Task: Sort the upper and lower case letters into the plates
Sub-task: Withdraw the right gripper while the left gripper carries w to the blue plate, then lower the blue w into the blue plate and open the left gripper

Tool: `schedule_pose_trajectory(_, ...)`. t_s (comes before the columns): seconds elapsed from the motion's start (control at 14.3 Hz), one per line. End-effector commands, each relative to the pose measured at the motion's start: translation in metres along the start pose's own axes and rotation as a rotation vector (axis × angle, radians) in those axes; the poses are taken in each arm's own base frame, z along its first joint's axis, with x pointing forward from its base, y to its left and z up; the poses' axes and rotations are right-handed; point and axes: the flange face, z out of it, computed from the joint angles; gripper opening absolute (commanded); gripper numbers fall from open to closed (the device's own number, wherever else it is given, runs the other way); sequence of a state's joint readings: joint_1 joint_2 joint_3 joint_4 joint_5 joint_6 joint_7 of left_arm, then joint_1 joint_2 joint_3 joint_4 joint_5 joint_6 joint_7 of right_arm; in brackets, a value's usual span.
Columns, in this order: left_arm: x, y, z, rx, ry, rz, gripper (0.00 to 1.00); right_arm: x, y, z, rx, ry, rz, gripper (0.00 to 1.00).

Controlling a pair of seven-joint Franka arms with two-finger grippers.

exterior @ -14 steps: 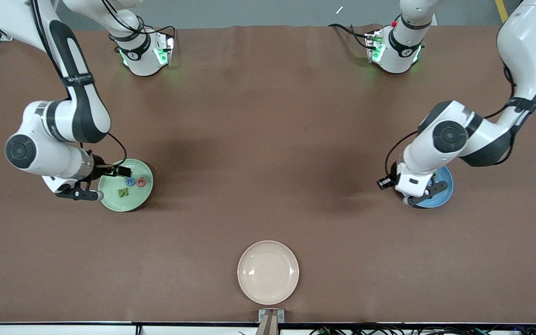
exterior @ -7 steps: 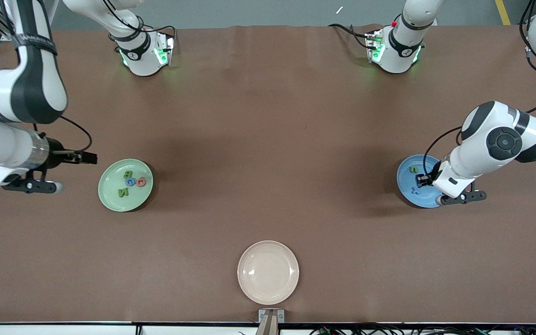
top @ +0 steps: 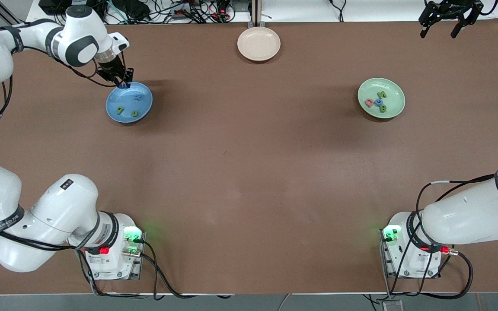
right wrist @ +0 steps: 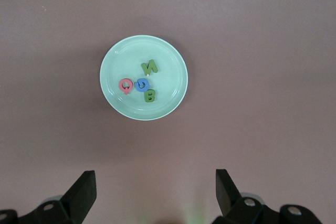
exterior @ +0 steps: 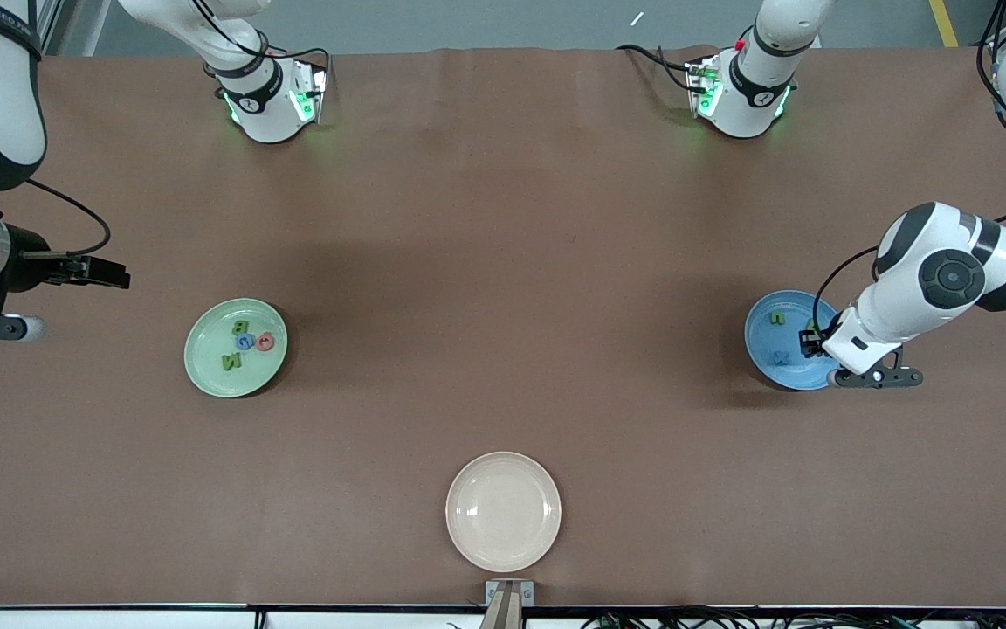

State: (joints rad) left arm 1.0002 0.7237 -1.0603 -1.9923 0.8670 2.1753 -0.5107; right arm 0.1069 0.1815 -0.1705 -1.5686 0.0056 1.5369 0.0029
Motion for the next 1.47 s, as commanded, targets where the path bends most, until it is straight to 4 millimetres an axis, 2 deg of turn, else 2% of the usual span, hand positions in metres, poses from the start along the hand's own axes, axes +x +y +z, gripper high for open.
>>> schedule_pose_trajectory(0.0,0.000,0.000,0.013,-0.018,0.006,0.017,0.21,0.000,0.000,-0.007,-0.010,0.016,-0.016,1.00)
schedule_pose_trajectory(0.14,-0.002,-0.004,0.024,-0.022,-0.011,0.010,0.21,0.000,0.005,-0.016,-0.006,0.038,-0.011,1.00)
schedule_pose_trajectory(0.21,-0.003,0.000,0.029,-0.021,-0.018,0.018,0.21,0.001,0.015,-0.024,-0.005,0.054,-0.004,1.00)
schedule_pose_trajectory(0.49,-0.001,0.011,0.046,-0.016,-0.004,0.042,0.21,0.001,0.031,-0.029,-0.008,0.067,-0.059,1.00)
schedule_pose_trajectory(1.19,-0.003,0.002,0.054,0.001,-0.012,0.039,0.22,0.002,0.034,-0.030,-0.022,0.078,-0.057,1.00)
schedule_pose_trajectory(1.33,-0.004,0.001,0.055,0.002,-0.010,0.037,0.25,0.003,0.034,-0.031,-0.020,0.086,-0.048,1.00)
schedule_pose_trajectory(1.4,-0.003,0.001,0.054,0.004,-0.010,0.036,0.30,0.003,0.032,-0.031,-0.017,0.086,-0.050,1.00)
